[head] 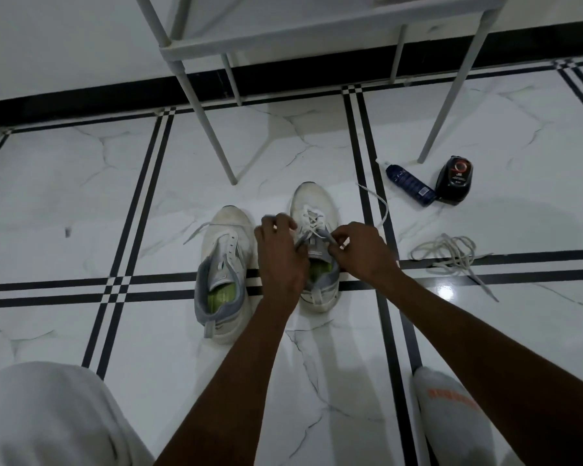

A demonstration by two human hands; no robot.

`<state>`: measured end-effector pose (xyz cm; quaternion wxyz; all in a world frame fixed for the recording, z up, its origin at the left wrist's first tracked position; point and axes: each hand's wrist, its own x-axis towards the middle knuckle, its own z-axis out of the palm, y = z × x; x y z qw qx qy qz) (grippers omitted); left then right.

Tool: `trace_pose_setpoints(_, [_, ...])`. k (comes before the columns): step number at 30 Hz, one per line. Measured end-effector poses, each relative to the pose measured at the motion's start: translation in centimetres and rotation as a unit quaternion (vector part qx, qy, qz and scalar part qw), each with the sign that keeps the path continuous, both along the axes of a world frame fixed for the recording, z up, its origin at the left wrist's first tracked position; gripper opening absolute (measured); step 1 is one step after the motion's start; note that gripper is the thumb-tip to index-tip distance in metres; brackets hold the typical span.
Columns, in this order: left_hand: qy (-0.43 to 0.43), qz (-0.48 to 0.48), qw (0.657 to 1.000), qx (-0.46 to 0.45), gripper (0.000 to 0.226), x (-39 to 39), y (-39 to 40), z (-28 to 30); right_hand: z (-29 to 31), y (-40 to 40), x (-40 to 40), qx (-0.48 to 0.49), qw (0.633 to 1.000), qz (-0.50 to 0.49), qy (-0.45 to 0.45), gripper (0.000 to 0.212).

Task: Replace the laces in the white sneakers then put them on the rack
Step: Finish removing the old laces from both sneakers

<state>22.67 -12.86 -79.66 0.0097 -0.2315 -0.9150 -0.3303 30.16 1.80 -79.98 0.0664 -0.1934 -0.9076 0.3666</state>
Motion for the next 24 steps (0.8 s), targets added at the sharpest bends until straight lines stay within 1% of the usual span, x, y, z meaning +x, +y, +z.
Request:
trace_pose_setpoints(2, [0.068, -0.077, 0.993, -0.062, 0.039, -0.5, 1.1, 0.5, 0.4, 0.2, -0.3, 0.011, 1.000, 0.009, -0.018, 0.020])
trace_pose_setpoints(4, [0.100, -0.146, 0.977, -0.119, 0.028, -1.1, 1.9, 0.8, 0.5, 0.6, -0.5, 0.011, 0.999, 0.017, -0.039, 0.026])
trace_pose_setpoints(5, [0.108, -0.159, 0.971, -0.141, 0.022, -1.3, 2.0, 0.8, 0.5, 0.8, -0.6, 0.004, 0.999, 0.015, -0.042, 0.026])
trace_pose_setpoints(8, [0.128, -0.156, 0.967, -0.158, 0.018, -1.7, 1.8, 0.6, 0.3, 1.2, -0.8, -0.024, 0.999, -0.004, -0.042, 0.024])
trace_pose_setpoints(9, [0.148, -0.152, 0.964, -0.158, 0.014, -1.8, 1.8, 0.4, 0.4, 1.1, -0.7, -0.022, 0.999, 0.000, -0.047, 0.027])
trace_pose_setpoints(11, [0.188, -0.144, 0.960, -0.148, 0.008, -1.9, 2.0, 0.2, 0.6, 1.0, -0.7, -0.013, 0.999, 0.006, -0.052, 0.039])
trace_pose_setpoints(12, [0.177, -0.123, 0.969, -0.120, 0.006, -1.8, 1.9, -0.1, 0.8, 1.0, -0.6, -0.013, 0.998, 0.002, -0.054, 0.044])
trace_pose_setpoints(13, [0.135, -0.078, 0.986, -0.061, 0.004, -1.6, 1.7, -0.1, 1.0, 1.2, -0.6, -0.018, 0.998, -0.006, -0.057, 0.046])
trace_pose_setpoints(14, [0.069, -0.001, 0.997, 0.032, 0.004, -1.5, 1.4, 0.2, 1.1, 1.4, -0.7, -0.031, 0.998, -0.018, -0.060, 0.046])
trace_pose_setpoints(15, [-0.007, 0.093, 0.986, 0.135, 0.006, -1.5, 1.1, 0.3, 1.1, 1.6, -0.6, -0.046, 0.997, -0.029, -0.062, 0.043])
trace_pose_setpoints(16, [-0.066, 0.163, 0.963, 0.206, 0.005, -1.6, 0.7, 0.2, 1.1, 1.7, -0.6, -0.056, 0.996, -0.037, -0.064, 0.039])
trace_pose_setpoints(17, [-0.086, 0.176, 0.956, 0.220, 0.003, -1.8, 0.2, 0.2, 1.1, 1.7, -0.6, -0.062, 0.995, -0.042, -0.069, 0.034])
trace_pose_setpoints(18, [-0.080, 0.146, 0.964, 0.206, 0.009, -1.7, -0.2, 0.1, 1.1, 1.5, -0.6, -0.063, 0.994, -0.042, -0.072, 0.030])
trace_pose_setpoints(19, [-0.064, 0.087, 0.978, 0.180, 0.023, -1.7, -0.5, 0.1, 1.2, 1.4, -0.7, -0.064, 0.994, -0.038, -0.074, 0.027])
trace_pose_setpoints(21, [-0.005, -0.057, 0.995, 0.085, 0.048, -1.3, -0.6, 0.6, 1.3, 1.2, -0.9, -0.064, 0.995, -0.030, -0.074, 0.026])
trace_pose_setpoints(22, [0.040, -0.117, 0.992, 0.020, 0.051, -1.3, -0.6, 1.0, 1.4, 1.3, -1.0, -0.059, 0.995, -0.024, -0.077, 0.027])
trace_pose_setpoints(23, [0.094, -0.155, 0.982, -0.052, 0.046, -1.4, -0.4, 1.0, 1.5, 1.4, -1.2, -0.050, 0.995, -0.016, -0.081, 0.028])
trace_pose_setpoints(24, [0.137, -0.175, 0.968, -0.119, 0.036, -1.5, -0.2, 0.9, 1.6, 1.4, -1.4, -0.042, 0.995, -0.008, -0.086, 0.030])
